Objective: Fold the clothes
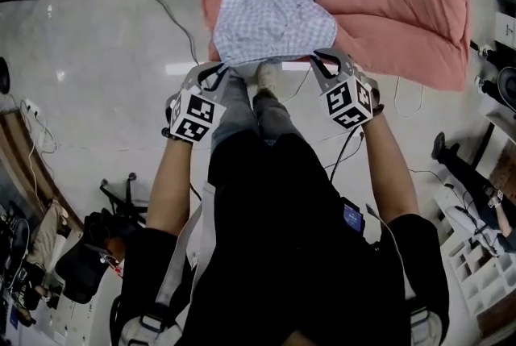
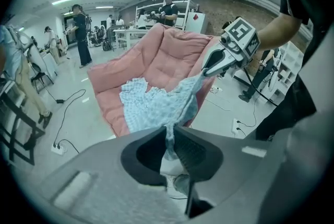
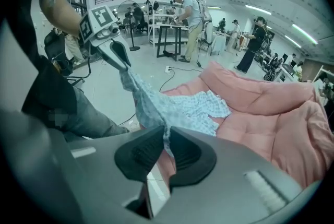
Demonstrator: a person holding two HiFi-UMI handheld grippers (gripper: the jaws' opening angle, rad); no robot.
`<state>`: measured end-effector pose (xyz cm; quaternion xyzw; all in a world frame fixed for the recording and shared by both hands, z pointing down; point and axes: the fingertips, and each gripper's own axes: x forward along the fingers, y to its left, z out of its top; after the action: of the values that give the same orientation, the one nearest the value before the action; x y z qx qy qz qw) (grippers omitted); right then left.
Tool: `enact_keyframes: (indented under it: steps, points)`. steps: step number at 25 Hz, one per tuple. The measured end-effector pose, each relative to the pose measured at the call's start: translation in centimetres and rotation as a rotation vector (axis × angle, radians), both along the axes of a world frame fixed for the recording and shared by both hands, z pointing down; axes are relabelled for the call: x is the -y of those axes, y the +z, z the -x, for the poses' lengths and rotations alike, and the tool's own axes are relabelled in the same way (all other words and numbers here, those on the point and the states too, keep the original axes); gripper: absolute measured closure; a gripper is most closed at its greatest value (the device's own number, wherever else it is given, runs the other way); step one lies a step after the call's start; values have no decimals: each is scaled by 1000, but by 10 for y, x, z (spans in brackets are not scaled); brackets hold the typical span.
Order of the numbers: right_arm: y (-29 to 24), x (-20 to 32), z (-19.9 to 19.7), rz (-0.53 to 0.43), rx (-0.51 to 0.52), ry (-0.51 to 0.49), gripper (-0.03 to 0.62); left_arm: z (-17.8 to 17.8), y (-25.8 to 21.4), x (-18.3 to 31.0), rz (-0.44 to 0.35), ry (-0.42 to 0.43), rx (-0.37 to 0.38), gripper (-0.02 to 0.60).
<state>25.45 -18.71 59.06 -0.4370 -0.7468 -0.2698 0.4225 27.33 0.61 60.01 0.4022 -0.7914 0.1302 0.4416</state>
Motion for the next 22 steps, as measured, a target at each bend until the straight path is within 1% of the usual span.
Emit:
enact_keyframes:
  steps: [5, 9, 11, 14, 17, 19, 22]
  points:
    - [-38, -8, 13, 33, 73, 61, 554, 29, -46, -7, -14, 14, 80, 541]
    - [-90, -3, 37, 77, 177, 97, 554, 62, -105, -1, -43, 10, 183, 541]
    - [-117, -2, 48, 99, 237, 100, 554, 75, -136, -1, -40, 2, 234, 541]
    - [-155, -6, 67, 138, 329, 93, 554, 95, -179, -5, -27, -15, 330, 541]
    - [-191, -11, 82, 174, 419, 61, 554, 103, -218, -12, -20, -46, 410, 541]
    - [-216, -16, 92, 201, 476, 38, 554, 105, -242, -17, -17, -63, 453, 541]
    - [-253, -29, 108, 243, 546, 17, 554, 110, -271, -27, -12, -89, 497, 541]
